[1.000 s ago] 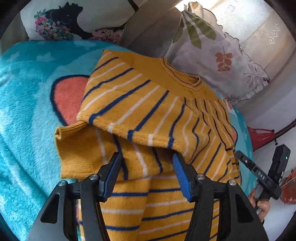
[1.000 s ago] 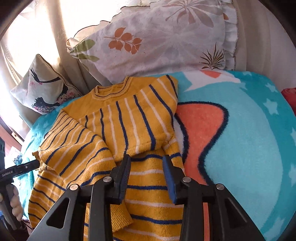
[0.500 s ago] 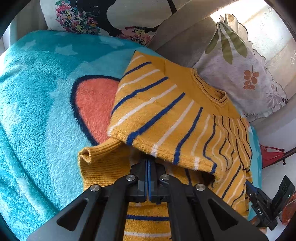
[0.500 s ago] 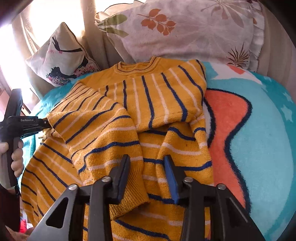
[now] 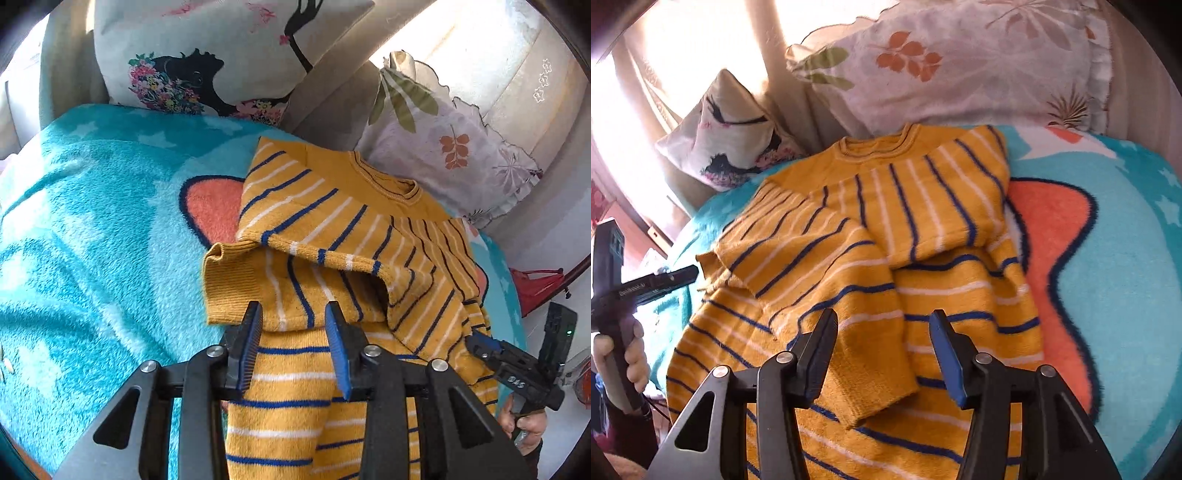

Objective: Fold small clothes

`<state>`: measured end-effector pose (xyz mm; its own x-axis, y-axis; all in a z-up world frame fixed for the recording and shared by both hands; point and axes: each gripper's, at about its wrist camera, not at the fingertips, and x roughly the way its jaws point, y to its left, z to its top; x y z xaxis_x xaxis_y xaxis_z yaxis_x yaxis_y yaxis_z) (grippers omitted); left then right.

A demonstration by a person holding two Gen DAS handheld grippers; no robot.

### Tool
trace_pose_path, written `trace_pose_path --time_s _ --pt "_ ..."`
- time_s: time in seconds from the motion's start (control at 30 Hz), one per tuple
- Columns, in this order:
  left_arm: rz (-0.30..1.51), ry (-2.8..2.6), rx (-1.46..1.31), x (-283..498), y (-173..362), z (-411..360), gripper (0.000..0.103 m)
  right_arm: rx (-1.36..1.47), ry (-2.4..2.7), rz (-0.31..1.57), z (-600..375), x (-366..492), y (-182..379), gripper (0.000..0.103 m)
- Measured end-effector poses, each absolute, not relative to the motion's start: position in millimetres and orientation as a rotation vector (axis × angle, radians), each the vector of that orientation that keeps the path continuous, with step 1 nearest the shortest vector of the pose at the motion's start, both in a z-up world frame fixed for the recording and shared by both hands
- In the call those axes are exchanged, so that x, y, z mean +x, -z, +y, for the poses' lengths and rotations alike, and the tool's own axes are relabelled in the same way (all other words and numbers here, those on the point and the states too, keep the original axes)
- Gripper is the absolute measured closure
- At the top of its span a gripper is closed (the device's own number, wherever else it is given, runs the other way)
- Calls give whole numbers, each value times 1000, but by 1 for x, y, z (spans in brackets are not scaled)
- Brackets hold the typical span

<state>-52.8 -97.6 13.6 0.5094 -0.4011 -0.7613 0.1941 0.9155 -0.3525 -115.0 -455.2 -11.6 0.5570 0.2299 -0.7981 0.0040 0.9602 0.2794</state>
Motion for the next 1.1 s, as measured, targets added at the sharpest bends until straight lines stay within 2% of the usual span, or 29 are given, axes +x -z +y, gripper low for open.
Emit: trace_pose_path --time_s 0.03,0.07,0.13,0.2,0.27,0.3,0.4,0.47,0.53,0.63,0.73,0.97,1.1 --pt "965 358 -236 -58 -16 -93 69 216 -133 1005 -444 -112 17 79" --pt "955 351 -230 -65 -20 -88 67 174 -137 1024 -435 -110 21 92" --pt "936 324 -209 -70 -22 -82 61 103 -124 1013 -426 -112 19 92" --pt "926 307 -199 -78 -20 -75 59 58 -30 983 -431 -112 13 92" --pt "946 311 -209 -85 -12 -70 58 2 98 946 -440 -114 9 68" --pt "962 314 -223 -88 -7 -68 58 22 112 943 -446 -117 7 63" --pt "1023 335 -289 -97 12 -63 58 173 69 929 -467 -136 -2 61" --pt "1060 363 -341 -104 23 -61 58 205 98 914 -480 -151 -7 52" --pt "1086 394 -388 -110 33 -62 58 245 139 900 -493 -170 -7 48" --pt "1093 417 -445 -119 42 -63 56 341 149 915 -510 -196 0 47" --pt "1091 476 -497 -129 44 -67 46 439 101 954 -516 -219 16 47" --pt "1053 585 -516 -171 49 -85 46 642 -170 911 -497 -259 33 46" --pt "1035 639 -512 -197 49 -91 46 645 -230 880 -482 -276 35 46"
